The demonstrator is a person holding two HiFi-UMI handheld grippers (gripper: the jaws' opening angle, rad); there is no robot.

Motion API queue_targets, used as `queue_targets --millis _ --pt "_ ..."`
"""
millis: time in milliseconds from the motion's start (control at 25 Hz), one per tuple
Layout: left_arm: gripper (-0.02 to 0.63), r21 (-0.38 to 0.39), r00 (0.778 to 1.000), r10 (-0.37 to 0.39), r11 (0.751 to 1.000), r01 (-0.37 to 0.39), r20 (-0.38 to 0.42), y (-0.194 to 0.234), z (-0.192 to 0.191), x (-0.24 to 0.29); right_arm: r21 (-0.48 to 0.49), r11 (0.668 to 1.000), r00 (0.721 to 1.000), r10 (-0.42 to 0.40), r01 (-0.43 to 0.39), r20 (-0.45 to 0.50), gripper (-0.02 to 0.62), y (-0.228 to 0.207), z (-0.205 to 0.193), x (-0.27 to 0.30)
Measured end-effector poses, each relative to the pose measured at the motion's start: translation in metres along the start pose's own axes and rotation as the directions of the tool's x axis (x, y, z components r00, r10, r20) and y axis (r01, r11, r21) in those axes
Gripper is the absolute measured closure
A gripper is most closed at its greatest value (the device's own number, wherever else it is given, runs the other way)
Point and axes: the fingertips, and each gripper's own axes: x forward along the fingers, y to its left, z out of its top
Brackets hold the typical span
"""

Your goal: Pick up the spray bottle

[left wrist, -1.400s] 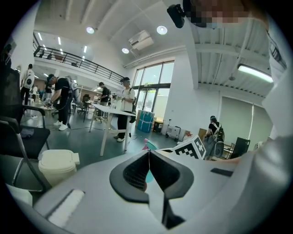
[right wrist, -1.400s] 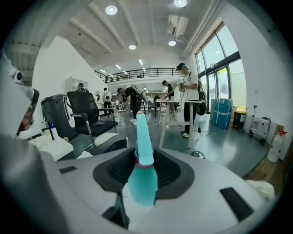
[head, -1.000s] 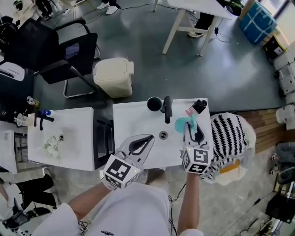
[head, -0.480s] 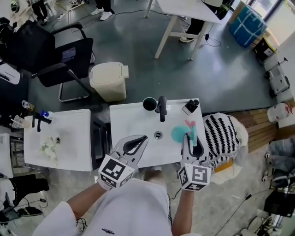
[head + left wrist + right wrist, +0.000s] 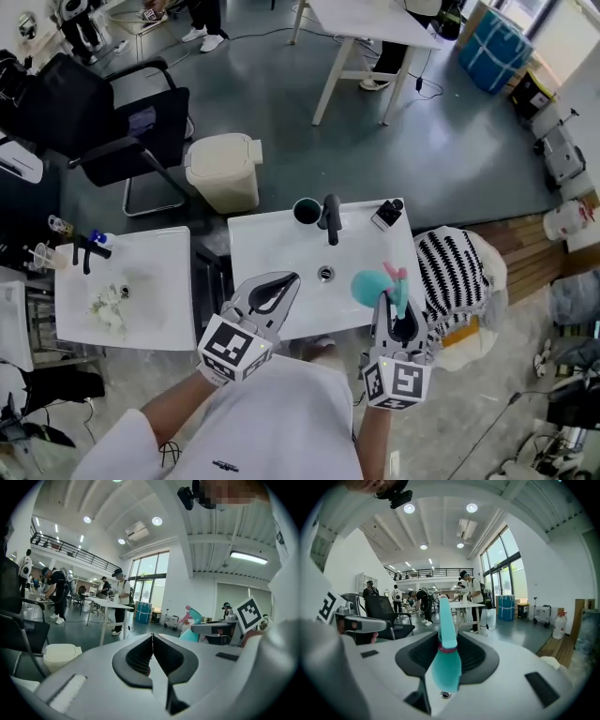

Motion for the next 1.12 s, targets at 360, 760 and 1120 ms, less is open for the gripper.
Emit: queue_targets --millis 360,760,1120 --pt "0.600 0.013 1.000 0.001 1.000 -0.001 0.010 -0.002 0.004 -0.012 -0.018 1.000 1.000 -0.021 0.021 0.007 0.477 0.002 -0.005 -0.020" --pt "0.600 0.016 1.000 -0.002 1.000 0.002 0.011 -0.004 0.005 -0.013 -0.018 0.999 1.000 -0.027 0.027 0.001 0.476 0.003 -0.009 -0.024" --pt "0.600 0.005 1.000 0.004 1.000 -0.004 0.014 -0.001 0.005 -0.017 -0.031 0.999 1.000 -0.008 0.008 -0.001 0.476 0.010 -0.009 -0.022"
